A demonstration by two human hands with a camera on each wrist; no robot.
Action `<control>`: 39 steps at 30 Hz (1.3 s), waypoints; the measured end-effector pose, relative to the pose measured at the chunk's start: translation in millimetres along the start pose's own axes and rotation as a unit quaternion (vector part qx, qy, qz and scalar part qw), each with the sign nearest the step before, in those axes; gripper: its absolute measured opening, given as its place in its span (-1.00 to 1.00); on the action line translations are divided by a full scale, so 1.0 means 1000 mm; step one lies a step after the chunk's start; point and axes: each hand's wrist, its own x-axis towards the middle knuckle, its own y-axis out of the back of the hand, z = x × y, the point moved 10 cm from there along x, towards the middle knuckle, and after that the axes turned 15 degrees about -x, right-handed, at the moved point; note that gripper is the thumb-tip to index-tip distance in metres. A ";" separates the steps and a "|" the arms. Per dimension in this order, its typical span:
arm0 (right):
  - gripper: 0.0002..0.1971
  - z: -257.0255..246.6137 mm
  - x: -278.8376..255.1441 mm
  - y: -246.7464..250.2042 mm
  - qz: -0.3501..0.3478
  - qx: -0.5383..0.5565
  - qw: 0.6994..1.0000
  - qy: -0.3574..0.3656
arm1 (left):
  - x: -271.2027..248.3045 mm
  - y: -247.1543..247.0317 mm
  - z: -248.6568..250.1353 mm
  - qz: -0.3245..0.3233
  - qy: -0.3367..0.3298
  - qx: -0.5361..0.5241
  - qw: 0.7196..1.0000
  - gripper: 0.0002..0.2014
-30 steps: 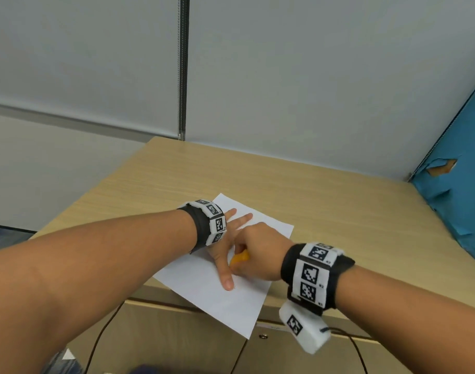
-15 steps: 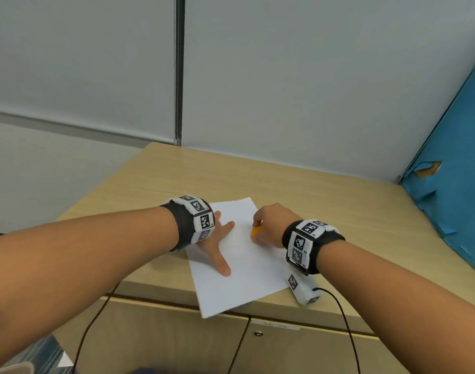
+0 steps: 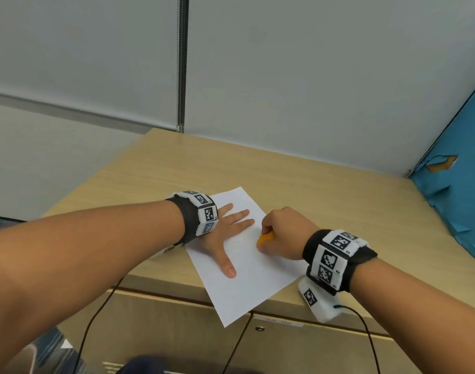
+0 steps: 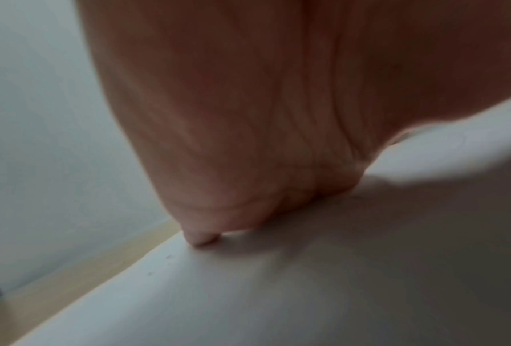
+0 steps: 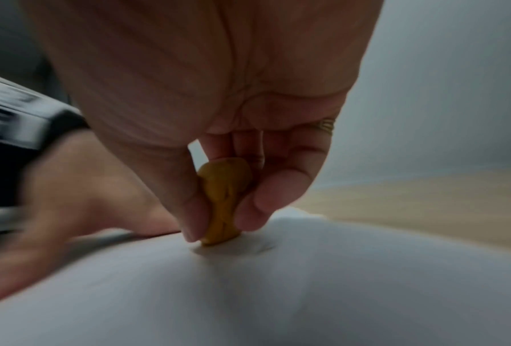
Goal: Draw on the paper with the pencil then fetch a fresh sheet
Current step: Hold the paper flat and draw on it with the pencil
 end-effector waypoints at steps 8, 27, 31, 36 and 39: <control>-0.82 0.003 0.003 0.014 0.008 -0.007 1.000 -0.019 | -0.002 0.002 0.003 -0.009 0.012 0.007 1.000 0.43; -0.80 -0.030 0.003 0.012 -0.016 -0.032 0.999 0.023 | -0.007 0.003 0.004 -0.015 0.014 0.013 1.000 0.41; -0.72 -0.052 -0.006 0.012 -0.006 -0.038 0.998 0.051 | -0.008 0.005 0.003 -0.011 0.026 0.018 0.999 0.41; -0.84 -0.047 -0.002 0.015 -0.014 -0.032 0.998 0.043 | -0.005 0.002 0.001 -0.010 0.024 0.018 1.000 0.50; -0.72 -0.052 0.000 0.018 -0.001 -0.033 0.999 0.037 | -0.007 0.002 0.002 -0.015 0.031 0.021 0.999 0.47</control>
